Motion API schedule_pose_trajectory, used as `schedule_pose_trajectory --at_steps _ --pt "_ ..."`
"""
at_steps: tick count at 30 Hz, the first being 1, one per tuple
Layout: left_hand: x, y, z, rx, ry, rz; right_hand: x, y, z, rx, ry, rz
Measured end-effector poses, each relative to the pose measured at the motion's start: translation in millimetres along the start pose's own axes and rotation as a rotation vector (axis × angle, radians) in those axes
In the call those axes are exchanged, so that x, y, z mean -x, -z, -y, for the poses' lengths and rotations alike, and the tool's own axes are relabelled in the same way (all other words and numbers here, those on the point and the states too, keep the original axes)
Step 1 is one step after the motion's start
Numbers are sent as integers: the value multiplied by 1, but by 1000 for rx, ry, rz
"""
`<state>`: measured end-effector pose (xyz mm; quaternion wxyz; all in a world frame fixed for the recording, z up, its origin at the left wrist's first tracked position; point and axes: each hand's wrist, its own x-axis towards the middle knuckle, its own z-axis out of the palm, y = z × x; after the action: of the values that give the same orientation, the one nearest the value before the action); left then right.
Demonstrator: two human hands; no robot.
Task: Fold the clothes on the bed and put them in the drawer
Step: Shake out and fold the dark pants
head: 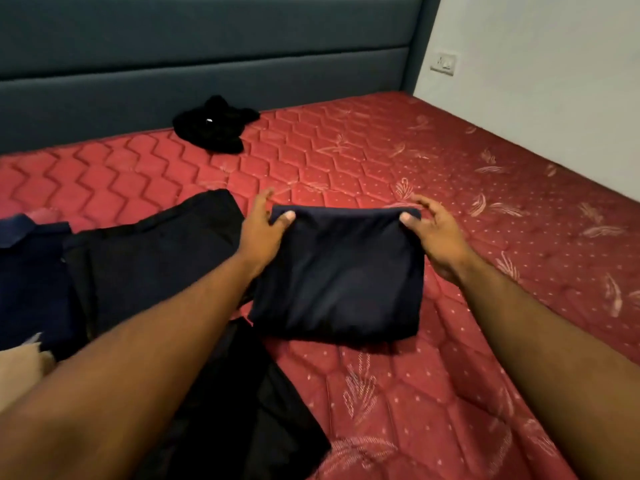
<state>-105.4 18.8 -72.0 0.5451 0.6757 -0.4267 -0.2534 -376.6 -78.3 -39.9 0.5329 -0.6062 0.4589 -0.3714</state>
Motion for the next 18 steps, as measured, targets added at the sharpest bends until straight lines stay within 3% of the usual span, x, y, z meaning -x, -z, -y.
schedule_pose_trajectory --at_steps 2,5,10,12,16,18 --pt "-29 -20 20 -50 176 93 -33 -13 -27 43 -65 -86" --pt "-28 -49 73 -182 338 256 -36 -33 -86 138 -234 -68" --pt "-26 -78 115 -531 413 161 -21 -43 -124 -142 -410 -126" --pt "-26 -82 102 -305 511 195 -23 -40 -123 -213 -495 -128" --pt "-7 -59 60 78 724 383 -11 -36 -96 -219 -743 138" --pt "13 -36 29 244 660 366 4 -35 -74 -222 -702 182"
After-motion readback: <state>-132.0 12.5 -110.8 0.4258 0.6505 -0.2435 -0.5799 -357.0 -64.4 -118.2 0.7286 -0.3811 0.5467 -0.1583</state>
